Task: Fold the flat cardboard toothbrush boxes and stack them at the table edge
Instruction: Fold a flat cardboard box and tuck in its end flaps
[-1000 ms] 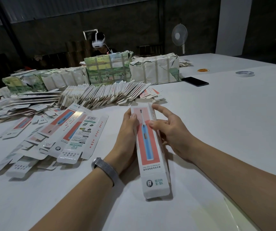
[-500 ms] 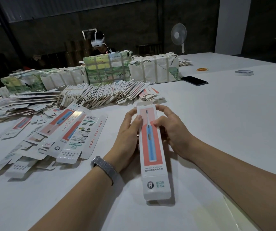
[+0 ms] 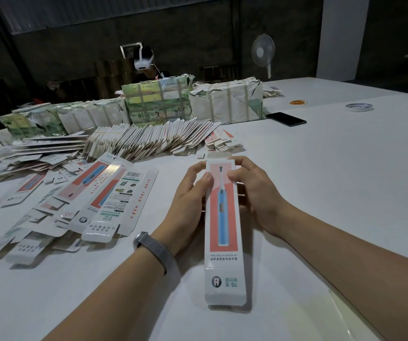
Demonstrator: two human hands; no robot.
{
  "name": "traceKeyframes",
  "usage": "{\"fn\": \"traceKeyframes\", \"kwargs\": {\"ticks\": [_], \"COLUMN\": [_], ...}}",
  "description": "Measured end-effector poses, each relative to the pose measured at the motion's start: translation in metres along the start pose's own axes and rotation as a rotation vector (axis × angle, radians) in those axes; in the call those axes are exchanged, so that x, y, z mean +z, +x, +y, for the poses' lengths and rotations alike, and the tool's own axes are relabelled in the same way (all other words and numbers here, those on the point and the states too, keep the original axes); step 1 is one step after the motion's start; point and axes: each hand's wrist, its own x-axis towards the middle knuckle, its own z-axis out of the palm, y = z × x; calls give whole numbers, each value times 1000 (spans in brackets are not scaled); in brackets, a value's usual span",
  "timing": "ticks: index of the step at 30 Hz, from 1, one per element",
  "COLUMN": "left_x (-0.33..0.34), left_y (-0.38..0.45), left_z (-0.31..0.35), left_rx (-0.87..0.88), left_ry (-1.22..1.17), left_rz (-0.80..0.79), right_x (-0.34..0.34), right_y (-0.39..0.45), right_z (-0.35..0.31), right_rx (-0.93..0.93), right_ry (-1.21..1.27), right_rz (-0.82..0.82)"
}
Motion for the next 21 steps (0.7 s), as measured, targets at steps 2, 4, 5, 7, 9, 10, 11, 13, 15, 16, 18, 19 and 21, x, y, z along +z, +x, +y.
{"fn": "traceKeyframes", "kwargs": {"ticks": [2, 4, 5, 7, 9, 10, 11, 13, 15, 16, 18, 19, 21], "left_x": [0, 0, -1, -2, -2, -2, -2, -2, -2, -2, -1, -1, -1], "left_y": [0, 1, 1, 1, 0, 0, 0, 1, 1, 1, 2, 2, 2], "left_z": [-1, -1, -1, -1, 0, 0, -1, -1, 0, -1, -2, -2, -4], "left_rx": [-7, -15, -18, -22, -24, -24, -25, -27, -26, -27, -32, -33, -31], "left_ry": [-4, 0, 5, 10, 12, 14, 14, 7, -3, -11, -45, -59, -68], "left_rz": [13, 17, 15, 6, -1, -1, -2, -6, -12, -15, -28, -34, -36], "right_x": [0, 0, 0, 0, 0, 0, 0, 1, 2, 3, 2, 2, 1], "right_y": [0, 0, 0, -1, -1, -1, -1, -2, -3, -4, -4, -4, -3], "right_z": [0, 0, 1, 1, 1, 1, 0, -1, -3, -3, -3, -3, -1], "right_rx": [-3, -9, -13, -19, -19, -20, -25, -36, -51, -68, -100, -110, -107], "right_ry": [3, 2, -3, -9, -28, -30, -22, -6, 13, 20, 14, 8, 8], "right_rz": [-8, -10, -6, 6, 15, 20, 22, 25, 21, 24, 45, 54, 59]}}
